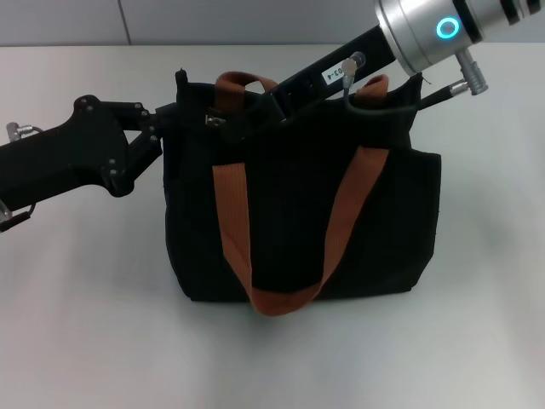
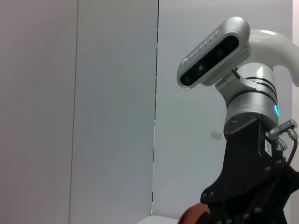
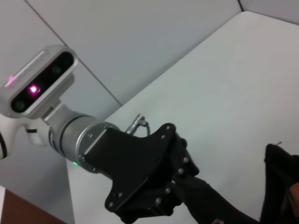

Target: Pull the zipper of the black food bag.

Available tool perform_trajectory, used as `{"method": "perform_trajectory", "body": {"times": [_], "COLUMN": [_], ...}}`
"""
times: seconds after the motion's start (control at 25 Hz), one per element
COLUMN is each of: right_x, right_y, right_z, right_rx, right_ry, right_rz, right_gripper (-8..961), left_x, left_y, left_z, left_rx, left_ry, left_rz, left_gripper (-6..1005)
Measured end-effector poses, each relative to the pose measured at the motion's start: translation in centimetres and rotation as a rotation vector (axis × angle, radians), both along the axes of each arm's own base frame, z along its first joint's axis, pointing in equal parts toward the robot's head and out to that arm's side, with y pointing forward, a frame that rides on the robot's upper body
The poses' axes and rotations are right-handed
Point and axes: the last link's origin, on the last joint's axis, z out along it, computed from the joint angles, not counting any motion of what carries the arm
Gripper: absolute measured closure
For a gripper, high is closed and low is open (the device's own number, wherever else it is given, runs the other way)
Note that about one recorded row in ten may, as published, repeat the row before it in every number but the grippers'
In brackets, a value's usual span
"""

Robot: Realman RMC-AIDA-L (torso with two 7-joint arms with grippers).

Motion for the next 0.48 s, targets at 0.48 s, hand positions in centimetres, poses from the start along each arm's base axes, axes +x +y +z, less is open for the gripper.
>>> {"method": "perform_trajectory", "body": {"times": [0.48], "right_x": [0.14], "right_y": [0.34], "right_z": [0.61], "right_rx": [0.062], "right_ry": [-0.130], "right_rz": [-0.085], "right_gripper": [953], "left_x": [-0.43], "left_y": [-0.24], "left_z": [0.16], "left_rx": [0.006], "left_ry": [0.004], "left_rz": [0.013], "left_gripper": [976]}}
